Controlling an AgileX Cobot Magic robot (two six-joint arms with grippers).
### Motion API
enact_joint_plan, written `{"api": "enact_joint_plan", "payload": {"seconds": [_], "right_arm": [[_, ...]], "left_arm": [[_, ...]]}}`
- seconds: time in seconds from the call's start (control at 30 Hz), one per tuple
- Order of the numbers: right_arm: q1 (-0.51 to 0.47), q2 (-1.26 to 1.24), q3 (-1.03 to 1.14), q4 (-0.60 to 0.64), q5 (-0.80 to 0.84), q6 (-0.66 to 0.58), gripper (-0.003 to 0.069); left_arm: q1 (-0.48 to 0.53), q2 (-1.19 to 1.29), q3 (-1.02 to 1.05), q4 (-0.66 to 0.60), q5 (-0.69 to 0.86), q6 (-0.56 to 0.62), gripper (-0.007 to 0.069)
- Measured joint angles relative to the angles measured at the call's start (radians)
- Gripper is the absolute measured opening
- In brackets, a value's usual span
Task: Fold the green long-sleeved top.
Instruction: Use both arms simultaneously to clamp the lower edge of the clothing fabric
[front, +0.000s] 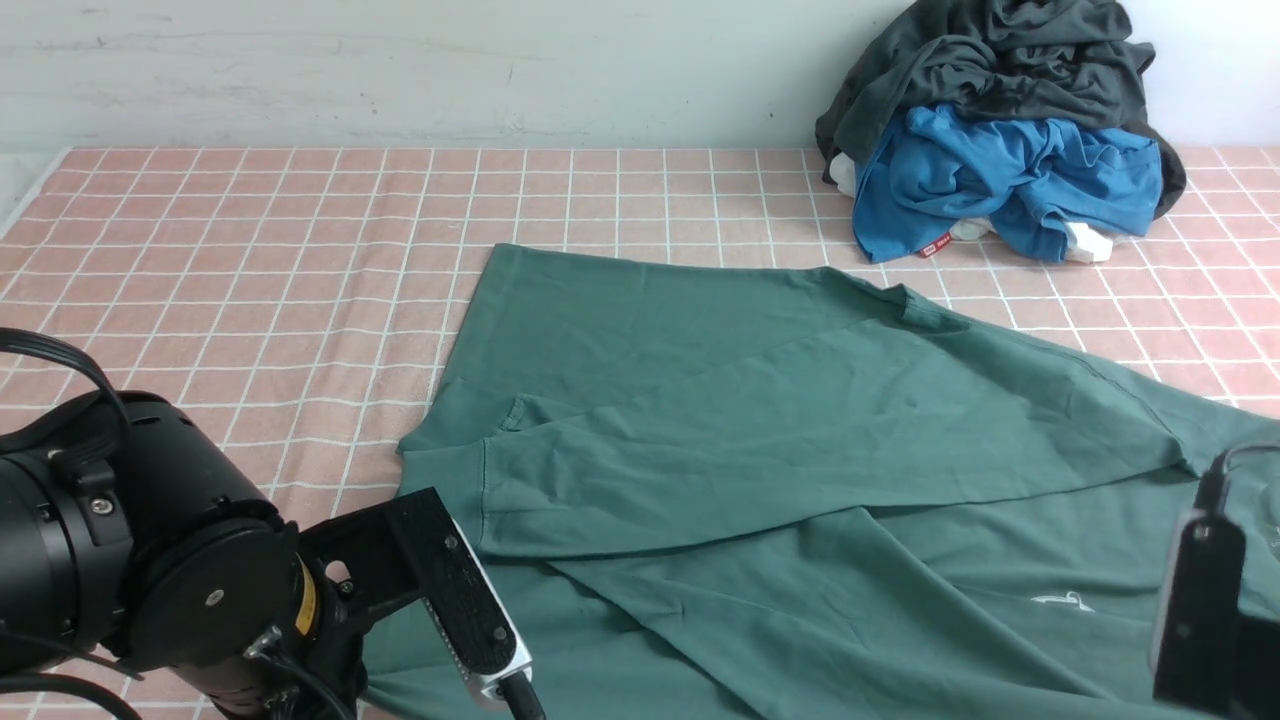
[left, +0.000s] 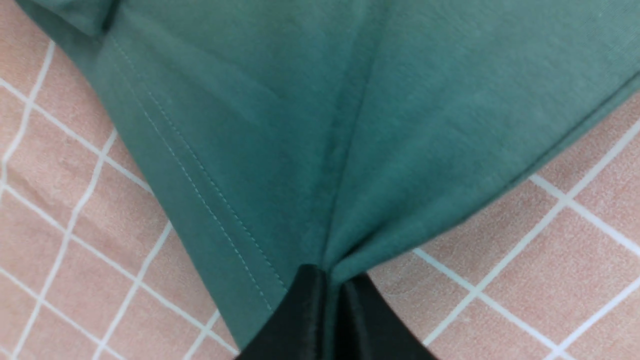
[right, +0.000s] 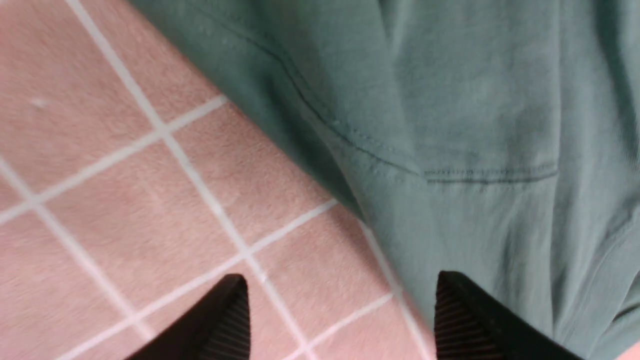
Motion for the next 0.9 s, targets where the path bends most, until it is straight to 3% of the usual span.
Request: {"api": "enact_joint_plan", "payload": {"seconds": [0.2,0.4,0.47,0.6,0.73,0.9], "right_arm": [[0.000,0.003,0.132,-0.172,-0.230,0.092,0.0447],[0.000,0.030,0.146,-0.288,-0.335,0.245,0.0308],[0.000,0.060,0.146,-0.325,-0.350,0.308,0.0229],[0.000,0.082,0.146,-0.361,-0.328,0.328,0.0185],[0.000,0.056,0.146,-0.394,-0.282,0.335,0.0202],[0.000,0.047,0.146,-0.388,-0.260,0.335,0.0294]], "left_arm": [[0.000,0.000,0.000,-0.024,-0.015,0.000,0.0009],[0.000,0.000,0.000,-0.040,-0.015,0.000,0.0009],[0.000,0.000,0.000,-0.051,-0.015,0.000,0.0009],[0.000,0.000,0.000,-0.060,-0.015,0.000,0.0009],[0.000,0.000,0.000,-0.060,-0.015,0.000,0.0009],[0.000,0.000,0.000,-0.066,-0.015,0.000,0.0009]]}}
